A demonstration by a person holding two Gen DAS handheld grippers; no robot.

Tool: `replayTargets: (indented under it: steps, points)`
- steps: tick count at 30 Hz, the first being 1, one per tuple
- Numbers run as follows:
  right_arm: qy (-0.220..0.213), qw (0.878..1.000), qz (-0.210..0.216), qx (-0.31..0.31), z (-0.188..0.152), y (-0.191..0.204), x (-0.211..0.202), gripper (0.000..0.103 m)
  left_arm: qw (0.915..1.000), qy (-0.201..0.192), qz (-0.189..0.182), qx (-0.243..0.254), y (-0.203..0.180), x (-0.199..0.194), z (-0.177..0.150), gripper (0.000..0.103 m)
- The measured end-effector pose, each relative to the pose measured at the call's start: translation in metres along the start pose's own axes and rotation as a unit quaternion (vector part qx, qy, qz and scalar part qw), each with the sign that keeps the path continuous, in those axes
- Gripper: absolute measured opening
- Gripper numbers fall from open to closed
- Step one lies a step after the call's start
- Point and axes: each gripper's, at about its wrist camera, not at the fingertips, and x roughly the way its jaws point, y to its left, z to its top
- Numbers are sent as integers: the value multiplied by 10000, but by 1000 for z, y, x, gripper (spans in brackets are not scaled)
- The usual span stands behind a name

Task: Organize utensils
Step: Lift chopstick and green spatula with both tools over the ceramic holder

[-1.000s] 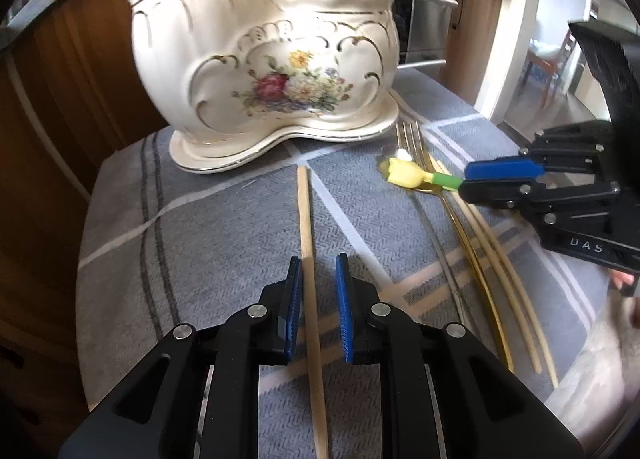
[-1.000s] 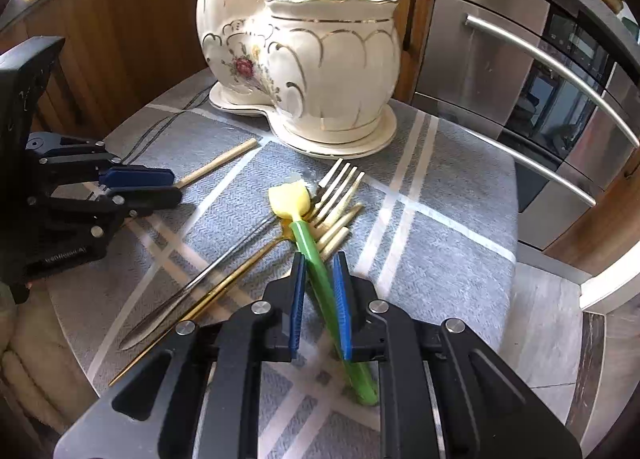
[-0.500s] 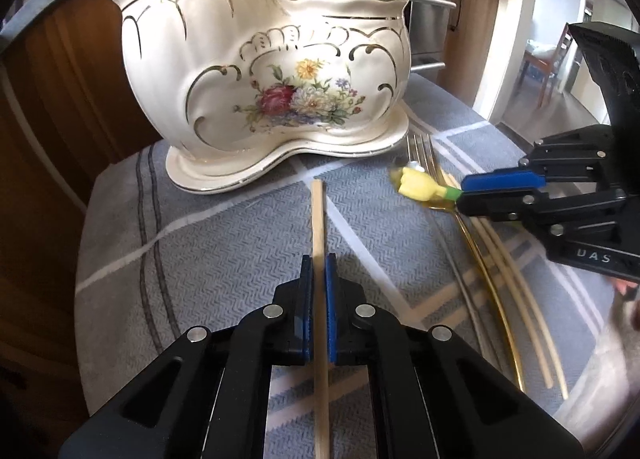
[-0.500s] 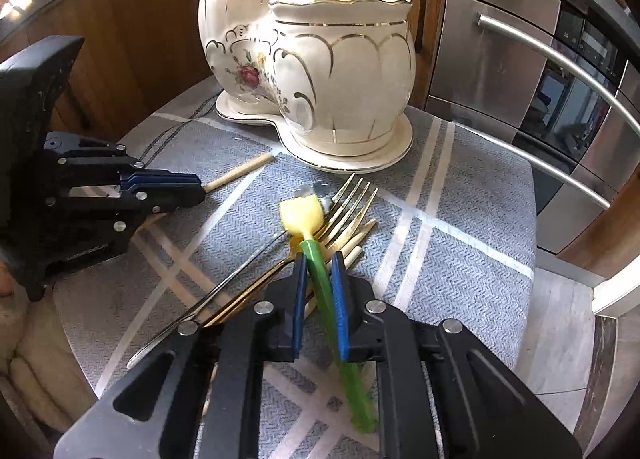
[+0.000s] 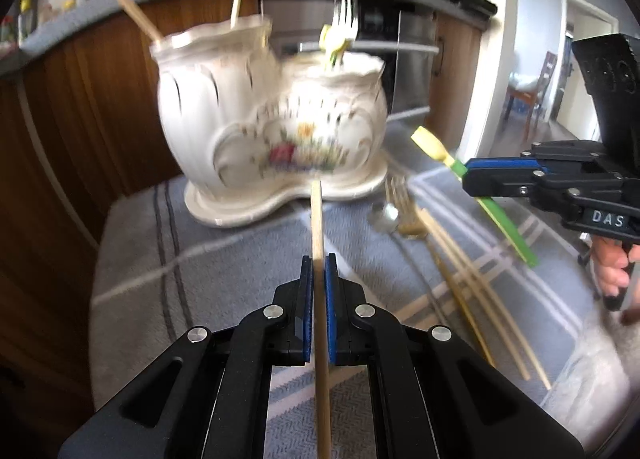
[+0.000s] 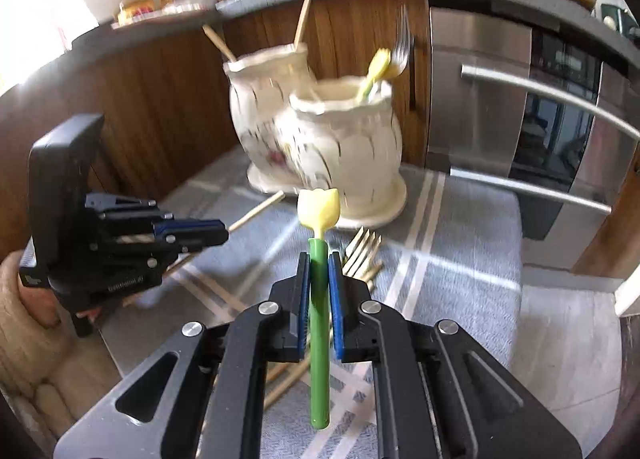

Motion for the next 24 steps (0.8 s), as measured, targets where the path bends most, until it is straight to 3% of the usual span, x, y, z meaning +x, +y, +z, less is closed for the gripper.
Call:
replayTargets:
  steps: [6, 14, 24]
  points:
    - [-757, 9969, -7, 224, 4, -2, -22, 9, 9964, -846, -14, -64, 5, -34, 3, 6]
    - [-1638, 9846, -118, 598, 24, 0, -44, 9, 9833, -1766, -80, -443, 15, -65, 28, 6]
    - [-2125, 9741, -175, 754, 71, -6, -37, 9, 9643, -2493, -232, -863, 43, -76, 76, 6]
